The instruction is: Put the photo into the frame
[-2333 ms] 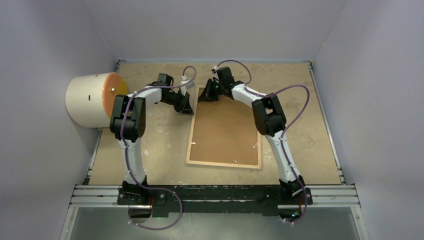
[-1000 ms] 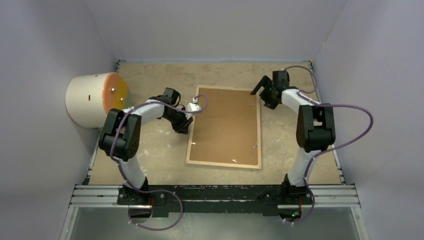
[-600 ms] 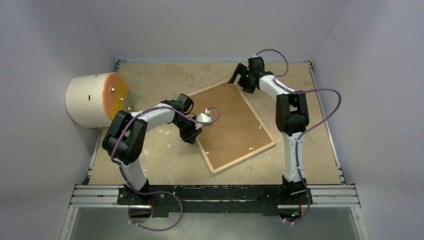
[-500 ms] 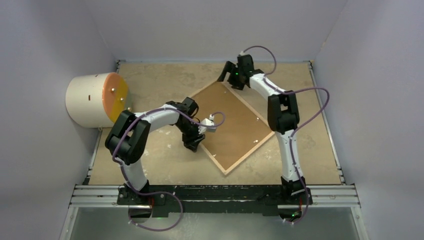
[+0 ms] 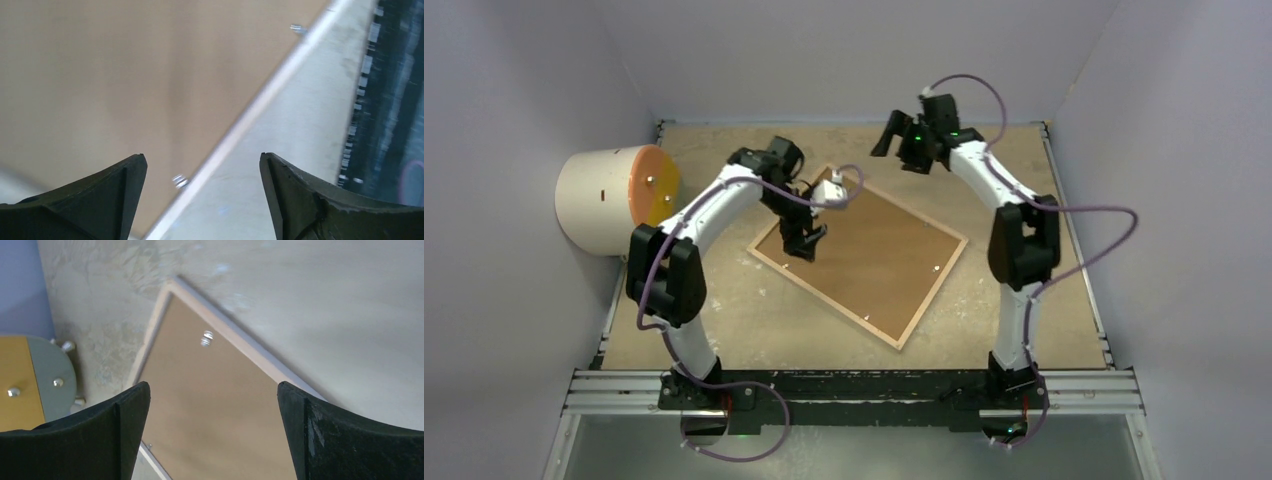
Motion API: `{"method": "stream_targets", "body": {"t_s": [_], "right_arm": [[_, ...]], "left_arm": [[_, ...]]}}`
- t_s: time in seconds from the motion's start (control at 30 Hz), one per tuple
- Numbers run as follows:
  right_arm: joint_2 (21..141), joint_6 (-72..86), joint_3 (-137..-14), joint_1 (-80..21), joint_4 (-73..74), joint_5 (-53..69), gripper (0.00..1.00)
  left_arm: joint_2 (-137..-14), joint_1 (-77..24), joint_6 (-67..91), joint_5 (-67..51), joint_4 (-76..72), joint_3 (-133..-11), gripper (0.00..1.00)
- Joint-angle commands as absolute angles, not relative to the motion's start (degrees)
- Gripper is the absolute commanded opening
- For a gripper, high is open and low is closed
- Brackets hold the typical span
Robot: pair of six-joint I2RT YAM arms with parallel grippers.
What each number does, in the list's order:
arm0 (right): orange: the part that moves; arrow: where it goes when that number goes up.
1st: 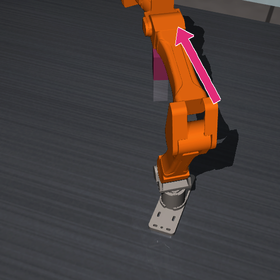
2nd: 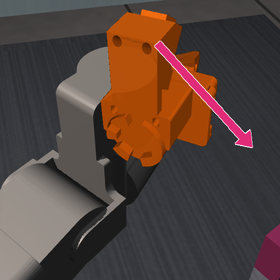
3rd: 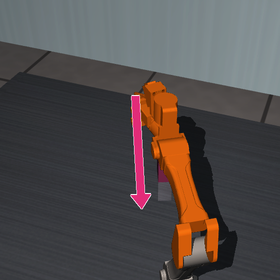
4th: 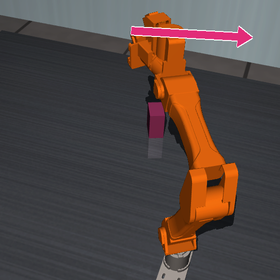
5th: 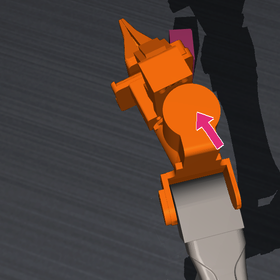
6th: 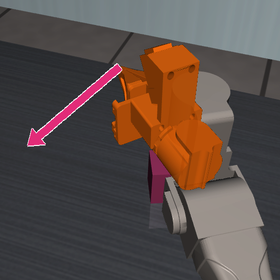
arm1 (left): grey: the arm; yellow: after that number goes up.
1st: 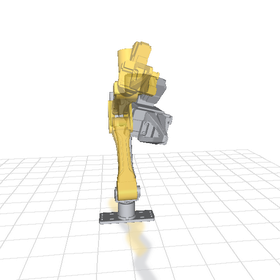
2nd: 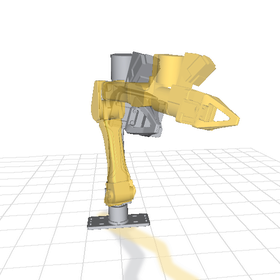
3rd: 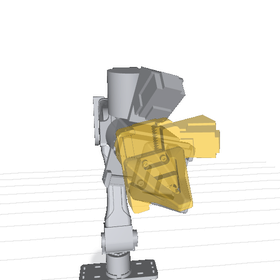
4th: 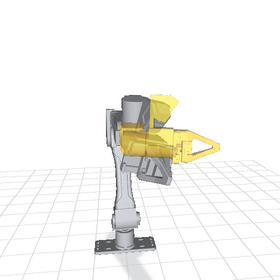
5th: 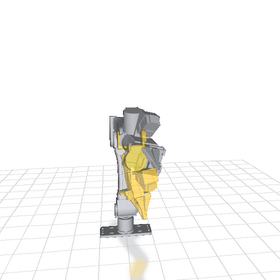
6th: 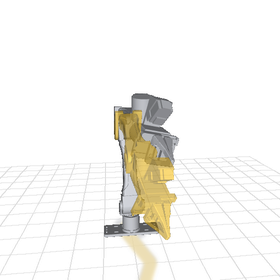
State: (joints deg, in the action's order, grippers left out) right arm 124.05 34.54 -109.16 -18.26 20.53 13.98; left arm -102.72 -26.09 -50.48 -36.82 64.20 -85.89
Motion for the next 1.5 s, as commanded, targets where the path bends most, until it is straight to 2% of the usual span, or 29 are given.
{"method": "stream_targets", "body": {"t_s": [0.0, 0.1, 0.27, 0.37, 0.43, 0.63, 0.93, 1.1, 1.27, 1.4, 1.47], "right_arm": [[107.49, 35.94, -93.18, -12.52, 20.23, 10.27, 0.99], [98.98, 38.15, -78.21, -9.88, 19.81, 11.22, 0.99], [85.29, 40.5, -59.3, -6.02, 20.73, 9.83, 0.99], [78.43, 40.6, -51.84, -4.35, 21.48, 8.83, 0.99], [74.96, 40.59, -47.95, -3.65, 21.46, 9.43, 0.99], [75.35, 41.57, -40.21, -2.05, 15.9, 14.88, 0.99], [87.3, 40.85, -49.31, 0.99, 12.39, 17.97, 0.99], [90.07, 40.37, -56.7, 1.67, 14.88, 13.54, 0.94], [90.34, 39.37, -60.96, 1.67, 18.89, 7.12, 0.92], [87.73, 38.15, -62.57, 1.65, 19.96, -0.24, 0.9], [85.22, 38.63, -61.15, 0.65, 16.79, -0.26, 0.85]], "left_arm": [[-103.69, -15.21, -43.91, -30.43, 59.02, -93.57, 0.86], [-108.87, -9.08, -36.16, -24.45, 51.34, -96.39, 0.77], [-113.71, -3.56, -29.31, -15.23, 38.41, -94.37, 0.5], [-113.79, -3.52, -29.35, -9.8, 31.63, -89.83, 0.44], [-115.18, -3.52, -30.09, -9.24, 32.57, -89.6, 0.42], [-115.59, -4.05, -34.45, -18.2, 36.46, -83.8, 0.41], [-112.72, -9.04, -44.8, -25.47, 45.49, -75.5, 0.38], [-110.8, -12.55, -53.38, -32.18, 55.1, -73.36, 0.38], [-109.52, -12.88, -63.57, -38.21, 66.68, -73.53, 0.37], [-107.84, -11.55, -64.7, -38.36, 66.61, -74.01, 0.38], [-108.15, -9.95, -59.21, -38.88, 63.22, -76.0, 0.41]]}}
